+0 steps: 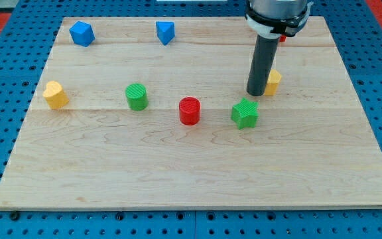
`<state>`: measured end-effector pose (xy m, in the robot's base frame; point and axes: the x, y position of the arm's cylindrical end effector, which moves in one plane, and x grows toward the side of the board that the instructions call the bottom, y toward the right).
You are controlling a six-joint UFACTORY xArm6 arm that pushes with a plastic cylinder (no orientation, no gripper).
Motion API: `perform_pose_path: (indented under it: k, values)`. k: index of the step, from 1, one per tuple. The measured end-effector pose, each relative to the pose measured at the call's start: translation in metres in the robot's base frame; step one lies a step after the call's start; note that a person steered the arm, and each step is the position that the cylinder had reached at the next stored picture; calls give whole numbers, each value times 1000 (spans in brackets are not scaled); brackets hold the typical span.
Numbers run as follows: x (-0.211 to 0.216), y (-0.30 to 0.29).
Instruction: Move the red circle towards the bottom left of the board
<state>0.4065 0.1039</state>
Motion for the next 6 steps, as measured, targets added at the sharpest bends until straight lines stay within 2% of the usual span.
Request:
perform_pose_path:
  k: [1, 2, 3, 5, 6]
  values:
    - [0, -73]
    - [27, -114]
    - [79, -99]
    - [87, -198]
    - [111, -199]
